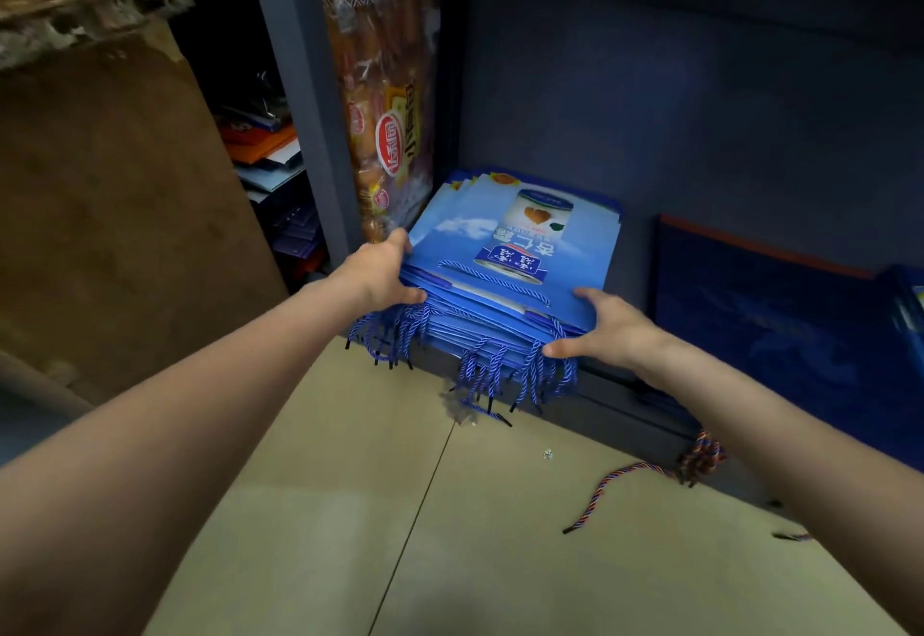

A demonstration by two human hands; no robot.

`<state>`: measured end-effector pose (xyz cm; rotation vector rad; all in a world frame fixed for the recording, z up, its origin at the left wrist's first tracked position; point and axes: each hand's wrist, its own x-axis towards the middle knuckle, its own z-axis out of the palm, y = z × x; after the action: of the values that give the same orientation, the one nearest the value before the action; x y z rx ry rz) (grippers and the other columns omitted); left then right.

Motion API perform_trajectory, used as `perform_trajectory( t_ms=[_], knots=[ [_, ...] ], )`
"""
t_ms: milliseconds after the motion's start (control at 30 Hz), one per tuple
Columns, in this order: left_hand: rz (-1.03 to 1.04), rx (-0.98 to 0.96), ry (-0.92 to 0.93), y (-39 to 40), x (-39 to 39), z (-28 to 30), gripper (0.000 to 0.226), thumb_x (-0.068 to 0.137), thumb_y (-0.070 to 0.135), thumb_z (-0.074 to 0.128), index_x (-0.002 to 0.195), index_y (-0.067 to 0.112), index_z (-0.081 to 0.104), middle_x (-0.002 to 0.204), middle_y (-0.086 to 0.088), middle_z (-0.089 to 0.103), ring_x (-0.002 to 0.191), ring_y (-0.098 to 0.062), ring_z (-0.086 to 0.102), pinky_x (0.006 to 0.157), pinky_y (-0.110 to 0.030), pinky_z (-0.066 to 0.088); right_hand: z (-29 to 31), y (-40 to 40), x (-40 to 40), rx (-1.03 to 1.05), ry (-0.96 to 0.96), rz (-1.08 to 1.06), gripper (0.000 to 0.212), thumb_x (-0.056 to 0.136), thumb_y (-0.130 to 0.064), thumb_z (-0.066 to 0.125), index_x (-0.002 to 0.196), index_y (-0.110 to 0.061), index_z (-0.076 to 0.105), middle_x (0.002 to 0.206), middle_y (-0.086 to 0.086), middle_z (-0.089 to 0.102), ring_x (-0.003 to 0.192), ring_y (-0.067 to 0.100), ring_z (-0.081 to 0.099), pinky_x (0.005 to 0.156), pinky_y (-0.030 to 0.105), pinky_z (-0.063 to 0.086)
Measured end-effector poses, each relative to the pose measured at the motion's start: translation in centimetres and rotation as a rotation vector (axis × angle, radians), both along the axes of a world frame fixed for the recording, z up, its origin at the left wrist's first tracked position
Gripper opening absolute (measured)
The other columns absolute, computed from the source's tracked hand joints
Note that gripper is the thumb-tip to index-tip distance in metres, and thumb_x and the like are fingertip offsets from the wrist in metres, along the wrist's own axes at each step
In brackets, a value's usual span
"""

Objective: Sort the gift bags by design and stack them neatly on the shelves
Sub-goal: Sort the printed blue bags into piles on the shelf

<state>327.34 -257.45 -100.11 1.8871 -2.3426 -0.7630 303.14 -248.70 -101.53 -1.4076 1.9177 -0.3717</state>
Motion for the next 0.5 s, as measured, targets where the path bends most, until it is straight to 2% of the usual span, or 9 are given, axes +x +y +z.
perform_trajectory(
  t_ms=[133,200,333,400,500],
  knots=[
    [0.061,0.027,-0.017,0.8,-1.6,-0.9,0.088,0.072,0.045,0.075,0.137,0.014,0.025,0.135,-0.018,0.04,0.125,-0.035,0.038,0.1,-0.042,0.038,1.1,-0.4,0.0,-0.102,0.005,-0.027,0.086,0.069,-0.025,0.081,0.142,-0.014,0.037,0.147,0.004,0.037,0.136,0.02,0.033,0.107,0.027,0.027],
    [0.14,-0.069,0.013,1.5,-1.9,-1.6,0.081,0.074,0.041,0.075,0.135,0.014,0.028,0.131,-0.02,0.041,0.123,-0.038,0.038,0.099,-0.042,0.036,2.4,-0.8,0.0,-0.201,-0.003,-0.041,0.082,0.069,-0.026,0.081,0.139,-0.014,0.042,0.145,0.004,0.04,0.135,0.019,0.035,0.107,0.026,0.026],
    [0.207,-0.342,0.167,2.0,-0.7,-0.9,0.055,0.082,0.014,0.066,0.129,0.014,0.038,0.121,-0.021,0.047,0.113,-0.039,0.045,0.096,-0.042,0.035,3.8,-1.2,0.2,-0.315,-0.046,-0.027,0.076,0.07,-0.029,0.08,0.137,-0.016,0.046,0.142,0.001,0.044,0.132,0.017,0.038,0.107,0.027,0.028],
    [0.229,-0.425,0.262,2.0,0.4,0.2,0.051,0.084,0.007,0.062,0.13,0.016,0.04,0.12,-0.018,0.047,0.112,-0.037,0.046,0.097,-0.041,0.036,4.2,-1.2,0.4,-0.346,-0.136,-0.05,0.072,0.071,-0.026,0.079,0.135,-0.016,0.048,0.139,0.001,0.047,0.129,0.015,0.041,0.105,0.025,0.031],
    [0.214,-0.435,0.364,1.6,1.3,1.0,0.053,0.083,0.003,0.062,0.13,0.019,0.041,0.121,-0.013,0.052,0.114,-0.031,0.049,0.098,-0.04,0.037,4.0,-1.4,0.6,-0.328,-0.426,-0.168,0.068,0.074,-0.013,0.077,0.135,-0.013,0.048,0.138,0.003,0.047,0.126,0.016,0.044,0.099,0.023,0.032]
  ],
)
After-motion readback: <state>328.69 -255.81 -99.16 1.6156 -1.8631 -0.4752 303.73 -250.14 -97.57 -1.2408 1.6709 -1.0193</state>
